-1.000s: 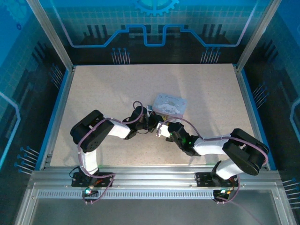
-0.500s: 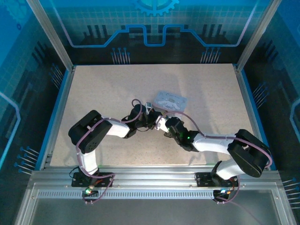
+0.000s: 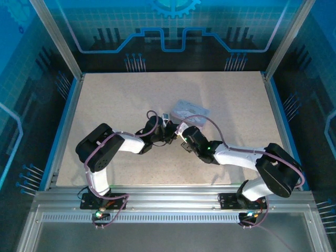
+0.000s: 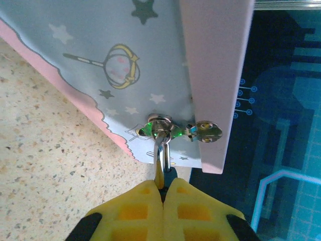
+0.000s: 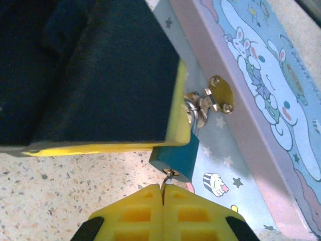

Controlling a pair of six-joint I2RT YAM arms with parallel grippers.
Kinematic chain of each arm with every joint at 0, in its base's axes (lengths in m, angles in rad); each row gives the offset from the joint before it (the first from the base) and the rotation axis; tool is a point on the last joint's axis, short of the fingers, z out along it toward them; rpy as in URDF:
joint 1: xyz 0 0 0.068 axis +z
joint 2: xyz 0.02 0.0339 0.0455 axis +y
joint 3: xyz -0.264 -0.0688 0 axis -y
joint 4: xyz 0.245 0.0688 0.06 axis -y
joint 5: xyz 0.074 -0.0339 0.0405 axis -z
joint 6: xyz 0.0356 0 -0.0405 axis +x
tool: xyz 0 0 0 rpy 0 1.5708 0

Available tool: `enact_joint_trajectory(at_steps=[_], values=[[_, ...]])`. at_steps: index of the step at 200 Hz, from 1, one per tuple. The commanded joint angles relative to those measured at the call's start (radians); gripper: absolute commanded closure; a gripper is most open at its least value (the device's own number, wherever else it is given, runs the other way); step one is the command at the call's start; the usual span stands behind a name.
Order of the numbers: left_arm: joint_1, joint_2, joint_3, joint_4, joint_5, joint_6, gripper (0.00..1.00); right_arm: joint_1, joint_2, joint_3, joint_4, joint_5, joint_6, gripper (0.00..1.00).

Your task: Unlock the padlock with the key

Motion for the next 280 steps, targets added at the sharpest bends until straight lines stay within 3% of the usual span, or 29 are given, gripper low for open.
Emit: enact_joint_trajectory(at_steps=[1, 83, 146, 170, 189, 222, 280], values=[[-0.018, -0.017, 0.002, 0.008, 0.035, 0.029, 0.88, -0.032, 0.019, -0.017, 0.084, -0.077, 0.153, 1.00], [0.007, -0.055, -0.059, -0.035, 0.014, 0.076, 0.65, -0.098, 0.064, -0.158, 0.274, -0.233, 0.396, 1.00], [0.118, -0.196, -0.072, -0.253, -0.002, 0.232, 0.48, -0.140, 0.051, -0.250, 0.411, -0.321, 0.521, 1.00], [0.178, -0.207, 0.005, -0.396, 0.003, 0.345, 0.31, -0.174, 0.045, -0.285, 0.453, -0.367, 0.595, 1.00], [0.209, -0.164, 0.111, -0.511, 0.027, 0.435, 0.26, -0.222, 0.044, -0.301, 0.464, -0.445, 0.670, 1.00], [0.212, -0.050, 0.307, -0.671, 0.048, 0.571, 0.24, -0.293, 0.049, -0.315, 0.477, -0.586, 0.757, 1.00], [0.200, 0.130, 0.529, -0.779, 0.109, 0.650, 0.23, -0.357, 0.026, -0.339, 0.457, -0.644, 0.781, 1.00]])
